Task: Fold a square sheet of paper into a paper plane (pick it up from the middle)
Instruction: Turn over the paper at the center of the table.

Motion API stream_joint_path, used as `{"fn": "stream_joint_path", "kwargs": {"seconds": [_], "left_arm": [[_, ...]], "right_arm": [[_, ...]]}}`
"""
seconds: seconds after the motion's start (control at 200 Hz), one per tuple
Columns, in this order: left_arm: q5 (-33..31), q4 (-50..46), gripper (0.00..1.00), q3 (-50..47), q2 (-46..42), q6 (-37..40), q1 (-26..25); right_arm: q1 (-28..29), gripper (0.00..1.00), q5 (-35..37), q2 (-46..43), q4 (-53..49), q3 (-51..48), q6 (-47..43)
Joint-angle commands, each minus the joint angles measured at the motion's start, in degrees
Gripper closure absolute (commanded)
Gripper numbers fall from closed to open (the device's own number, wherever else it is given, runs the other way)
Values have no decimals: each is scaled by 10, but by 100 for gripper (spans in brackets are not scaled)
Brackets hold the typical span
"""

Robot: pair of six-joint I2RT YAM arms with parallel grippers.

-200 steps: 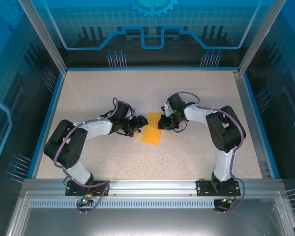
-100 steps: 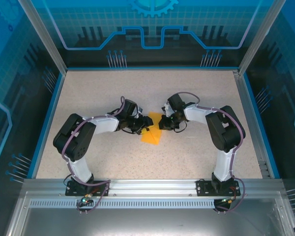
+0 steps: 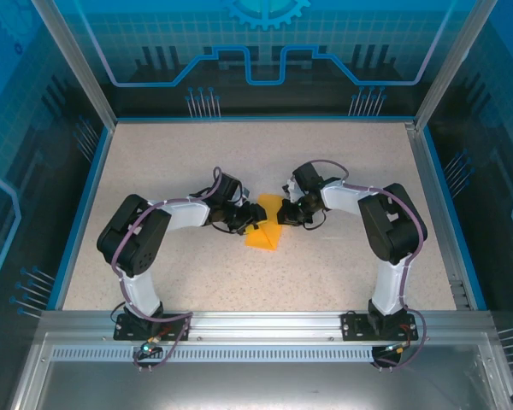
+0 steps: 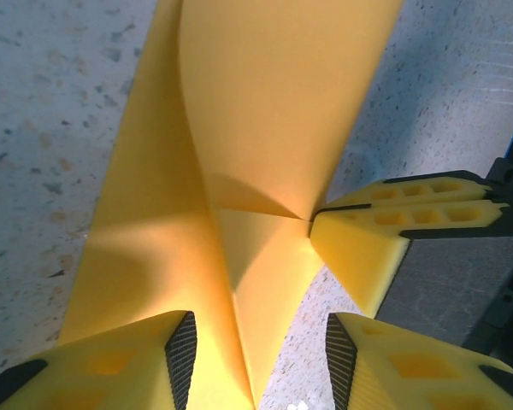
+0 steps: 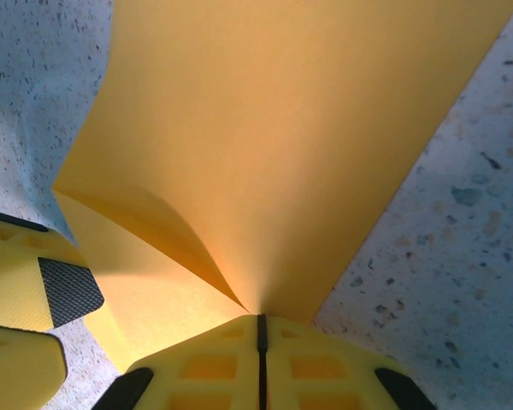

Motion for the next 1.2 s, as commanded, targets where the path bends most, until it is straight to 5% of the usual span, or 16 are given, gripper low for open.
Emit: {"fn": "stream_joint_path", "kwargs": {"seconds": [0.0,0.27,0.805,1.0,1.196], "left_arm": [[-13,-22,52,12,-9,16,-3],[3,-23,63,45,20,23,-8],[0,-50,70,66,46,46,-10],[1,-52,82,68,46,55,-10],[-19,-70,93,78,37,74,-12]], "right_arm": [[-8,92,5,8,-6,-7,4],[-8,92,-2,9,-3,-9,5],[-9,90,-8,1,-7,-6,9],[-11,75,-65,-44,15,-5,25],[-26,64,3,-114,-30,-4,31]]}}
